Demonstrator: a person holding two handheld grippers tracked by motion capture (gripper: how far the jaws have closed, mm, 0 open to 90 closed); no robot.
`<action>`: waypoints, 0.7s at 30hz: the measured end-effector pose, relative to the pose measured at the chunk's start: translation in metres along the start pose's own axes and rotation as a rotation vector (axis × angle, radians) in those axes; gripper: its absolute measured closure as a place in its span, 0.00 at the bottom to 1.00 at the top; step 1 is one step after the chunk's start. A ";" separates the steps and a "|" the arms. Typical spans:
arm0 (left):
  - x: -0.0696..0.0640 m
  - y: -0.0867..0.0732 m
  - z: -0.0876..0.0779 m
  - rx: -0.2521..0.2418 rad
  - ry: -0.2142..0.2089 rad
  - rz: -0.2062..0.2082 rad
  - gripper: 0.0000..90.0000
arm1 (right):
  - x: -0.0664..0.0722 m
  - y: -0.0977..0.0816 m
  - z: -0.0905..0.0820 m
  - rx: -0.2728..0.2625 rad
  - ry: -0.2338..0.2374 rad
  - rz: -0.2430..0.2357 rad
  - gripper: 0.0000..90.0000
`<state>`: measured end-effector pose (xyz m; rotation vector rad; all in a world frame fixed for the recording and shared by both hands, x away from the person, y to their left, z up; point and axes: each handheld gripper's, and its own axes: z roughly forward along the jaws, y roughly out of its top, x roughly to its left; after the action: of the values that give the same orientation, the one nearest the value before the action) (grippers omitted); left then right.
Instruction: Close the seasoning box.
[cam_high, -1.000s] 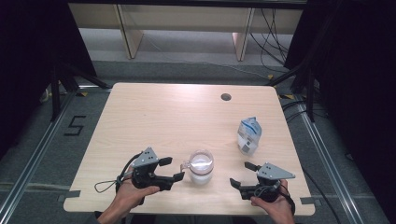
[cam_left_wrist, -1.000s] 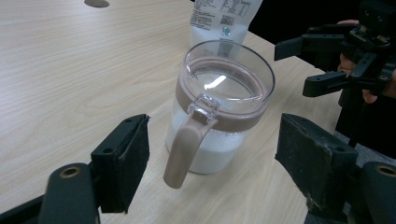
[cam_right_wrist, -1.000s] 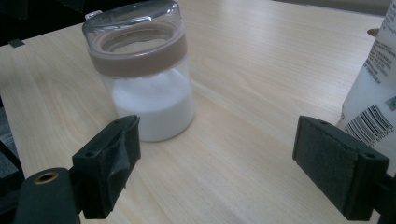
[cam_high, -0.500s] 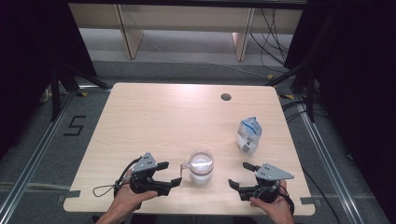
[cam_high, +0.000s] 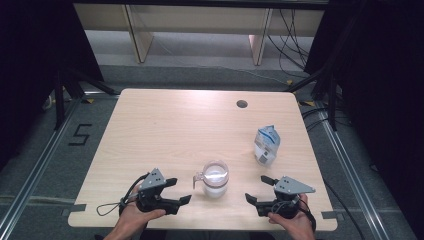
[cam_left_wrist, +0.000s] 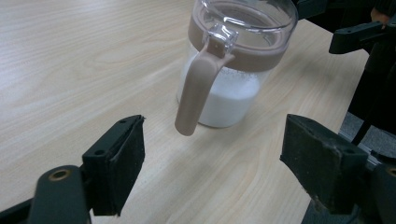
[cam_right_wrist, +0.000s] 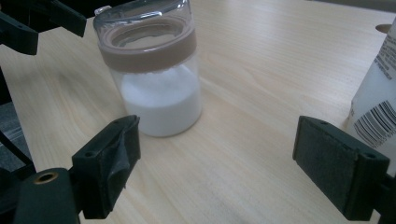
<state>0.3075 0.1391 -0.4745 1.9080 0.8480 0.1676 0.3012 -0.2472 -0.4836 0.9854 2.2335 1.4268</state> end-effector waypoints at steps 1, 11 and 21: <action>0.000 -0.001 0.000 -0.004 0.000 0.002 0.23 | -0.002 -0.001 0.001 -0.007 0.024 -0.009 0.18; -0.004 -0.011 0.000 0.035 0.025 0.028 0.19 | 0.007 -0.008 -0.008 0.032 0.012 0.020 0.18; -0.005 -0.018 -0.001 0.045 0.019 0.063 0.19 | 0.012 -0.014 -0.015 0.080 -0.027 0.068 0.18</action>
<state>0.2947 0.1409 -0.4881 1.9791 0.8107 0.2068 0.2778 -0.2527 -0.4882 1.1100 2.2736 1.3531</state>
